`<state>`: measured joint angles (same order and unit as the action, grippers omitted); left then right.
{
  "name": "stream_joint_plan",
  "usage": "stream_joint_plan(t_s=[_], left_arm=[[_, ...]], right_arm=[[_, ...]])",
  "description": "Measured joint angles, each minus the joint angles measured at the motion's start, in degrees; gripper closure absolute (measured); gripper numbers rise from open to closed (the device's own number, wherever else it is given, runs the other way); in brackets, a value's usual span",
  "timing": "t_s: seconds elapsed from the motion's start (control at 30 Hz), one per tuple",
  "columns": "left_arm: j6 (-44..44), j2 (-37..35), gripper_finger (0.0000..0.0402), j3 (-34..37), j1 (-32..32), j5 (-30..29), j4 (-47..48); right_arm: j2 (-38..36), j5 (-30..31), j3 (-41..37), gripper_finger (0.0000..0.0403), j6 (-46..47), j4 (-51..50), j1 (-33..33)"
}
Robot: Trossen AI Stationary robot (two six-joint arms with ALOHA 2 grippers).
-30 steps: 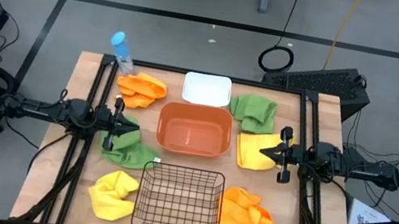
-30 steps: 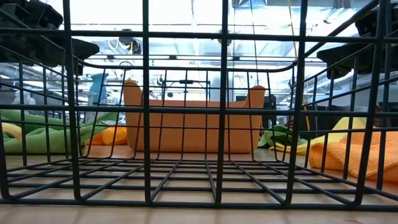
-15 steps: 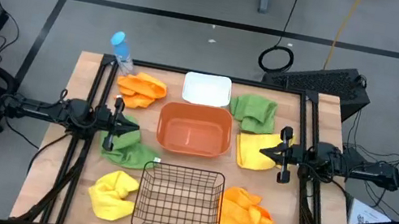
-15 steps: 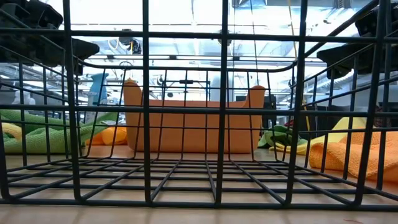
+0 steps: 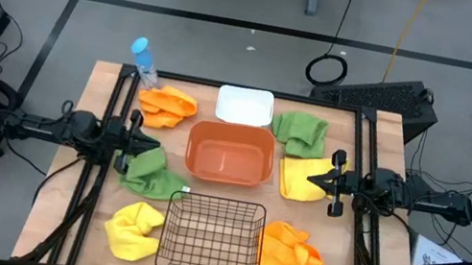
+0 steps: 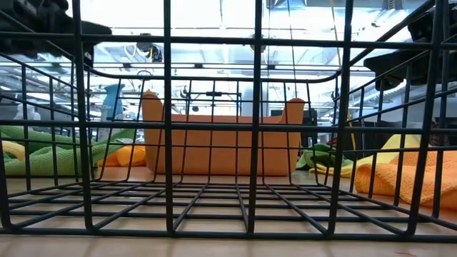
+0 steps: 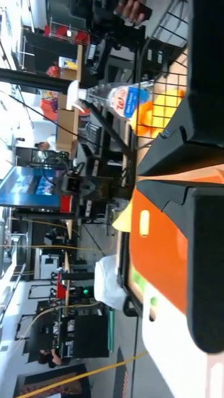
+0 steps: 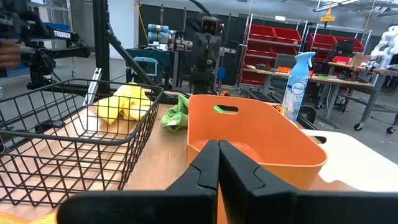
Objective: Sort microfiber towel by color & place in baskets
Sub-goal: Put the left yellow microfiber cloth into the black wire basket
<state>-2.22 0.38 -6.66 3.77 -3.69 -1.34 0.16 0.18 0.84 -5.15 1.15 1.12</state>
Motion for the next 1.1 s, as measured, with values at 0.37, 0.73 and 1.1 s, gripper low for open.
stream_joint_plan(t_s=[0.37,0.73,1.1], left_arm=[[-0.3,8.3,0.0397,-19.6,0.0,-0.3,15.4],[-0.1,29.0,0.0400,-43.9,0.0,1.1,33.1],[2.6,43.6,0.0386,-57.5,0.6,8.1,43.6]], right_arm=[[0.0,0.1,0.0,0.0403,0.0,0.5,0.0],[0.0,-0.1,0.0,0.0403,12.8,0.2,0.0],[0.0,-0.3,0.0,0.0403,18.0,-0.1,0.0]])
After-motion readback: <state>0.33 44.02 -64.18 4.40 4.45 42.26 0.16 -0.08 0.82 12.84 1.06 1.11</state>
